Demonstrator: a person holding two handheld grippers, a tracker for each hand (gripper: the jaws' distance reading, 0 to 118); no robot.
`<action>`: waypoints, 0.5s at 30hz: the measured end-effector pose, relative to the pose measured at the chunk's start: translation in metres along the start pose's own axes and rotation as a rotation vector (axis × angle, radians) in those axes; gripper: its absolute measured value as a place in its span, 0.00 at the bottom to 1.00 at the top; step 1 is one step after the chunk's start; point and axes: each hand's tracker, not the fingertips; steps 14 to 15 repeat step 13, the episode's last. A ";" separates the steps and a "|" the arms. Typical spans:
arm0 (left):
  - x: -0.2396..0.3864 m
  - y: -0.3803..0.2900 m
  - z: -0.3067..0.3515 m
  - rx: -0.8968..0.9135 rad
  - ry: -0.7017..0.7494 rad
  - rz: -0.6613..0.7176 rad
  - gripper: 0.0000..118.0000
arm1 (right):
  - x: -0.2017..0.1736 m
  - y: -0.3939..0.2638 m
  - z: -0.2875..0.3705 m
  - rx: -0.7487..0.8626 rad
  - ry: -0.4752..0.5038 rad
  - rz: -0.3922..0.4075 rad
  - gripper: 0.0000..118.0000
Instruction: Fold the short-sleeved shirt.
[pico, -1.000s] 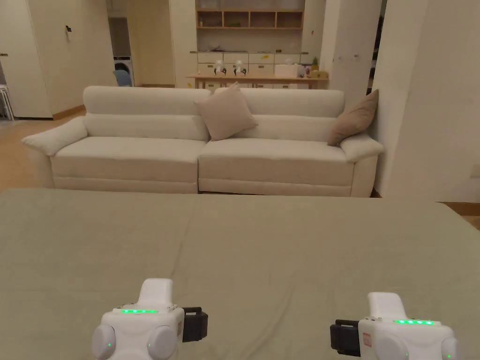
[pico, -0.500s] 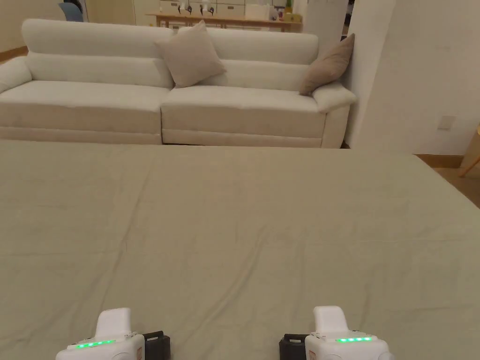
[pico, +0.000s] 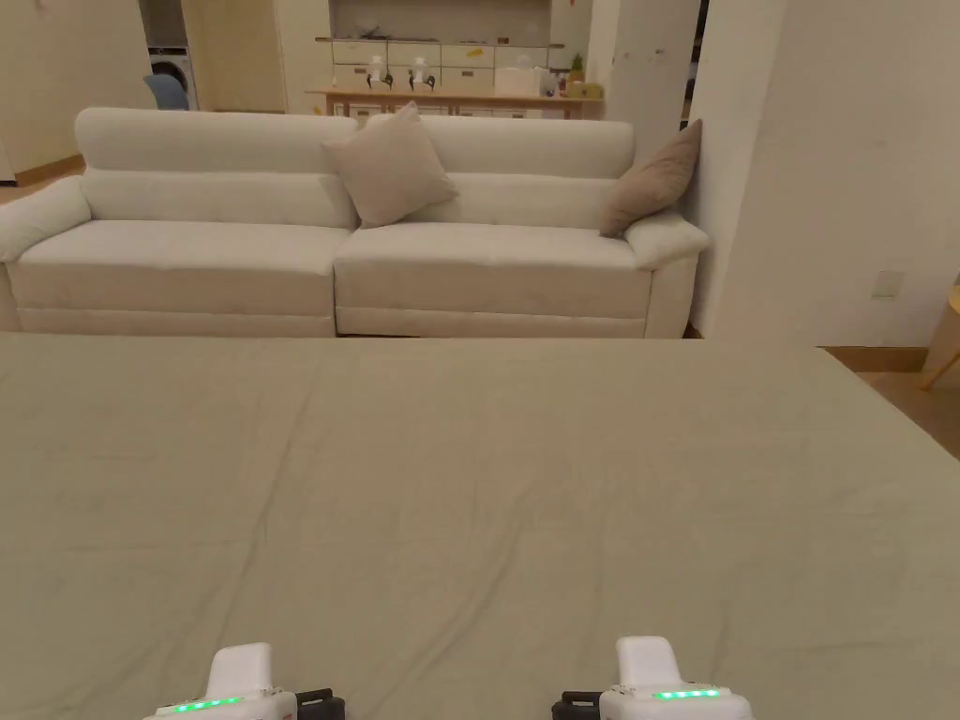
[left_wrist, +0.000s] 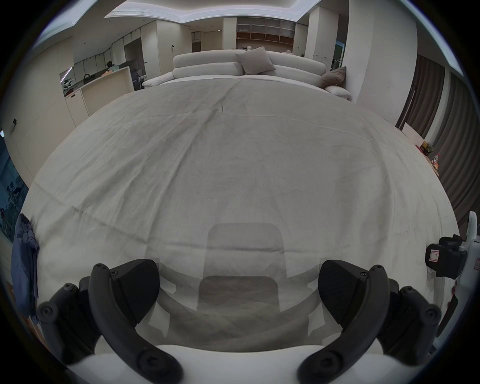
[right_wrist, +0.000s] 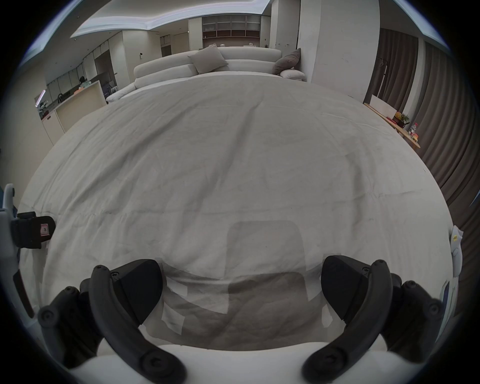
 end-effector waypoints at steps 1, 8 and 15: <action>0.000 0.000 0.000 -0.001 -0.001 0.000 0.99 | -0.001 0.000 -0.002 -0.001 0.000 0.001 1.00; 0.000 -0.001 0.000 0.000 0.000 0.000 0.99 | -0.003 0.000 -0.002 -0.005 -0.010 0.009 1.00; 0.000 -0.001 0.000 0.001 0.000 0.000 0.99 | -0.003 0.000 -0.002 -0.004 -0.010 0.008 1.00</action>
